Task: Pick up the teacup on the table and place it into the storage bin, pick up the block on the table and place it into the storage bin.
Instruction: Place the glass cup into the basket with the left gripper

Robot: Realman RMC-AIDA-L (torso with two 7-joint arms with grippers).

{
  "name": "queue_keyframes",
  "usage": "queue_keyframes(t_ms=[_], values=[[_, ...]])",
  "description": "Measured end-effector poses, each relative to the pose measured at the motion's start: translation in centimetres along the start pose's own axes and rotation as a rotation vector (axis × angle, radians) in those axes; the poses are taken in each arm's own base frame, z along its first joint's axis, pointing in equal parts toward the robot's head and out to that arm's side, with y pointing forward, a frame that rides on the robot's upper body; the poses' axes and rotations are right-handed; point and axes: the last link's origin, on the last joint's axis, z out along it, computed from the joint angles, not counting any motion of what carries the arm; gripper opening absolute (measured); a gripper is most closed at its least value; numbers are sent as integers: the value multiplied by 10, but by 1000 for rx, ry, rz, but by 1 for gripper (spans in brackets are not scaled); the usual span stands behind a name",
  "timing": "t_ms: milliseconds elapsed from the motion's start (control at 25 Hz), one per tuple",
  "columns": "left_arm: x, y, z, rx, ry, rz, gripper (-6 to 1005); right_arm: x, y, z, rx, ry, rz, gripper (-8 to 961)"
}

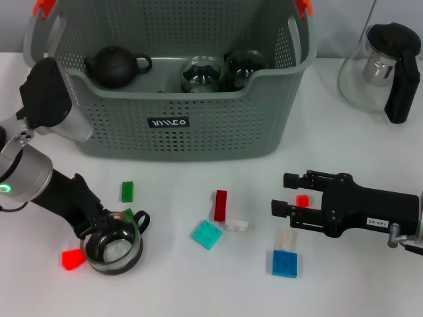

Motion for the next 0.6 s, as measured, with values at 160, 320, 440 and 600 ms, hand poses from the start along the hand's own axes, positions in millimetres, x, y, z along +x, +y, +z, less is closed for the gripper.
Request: queue_keyframes(t_ms=[160,320,440,600], values=[[0,1,0,-7,-2,-2,79,0,0,0,0,0,0,712],[1,3,-8,-24,22,0,43,0,0,0,-1,1,0,712],[5,3,-28,-45,107,11,44,0,0,0,-2,2,0,712],[19,-2,-70,-133,337,35,46,0,1,1,-4,4,-1,712]])
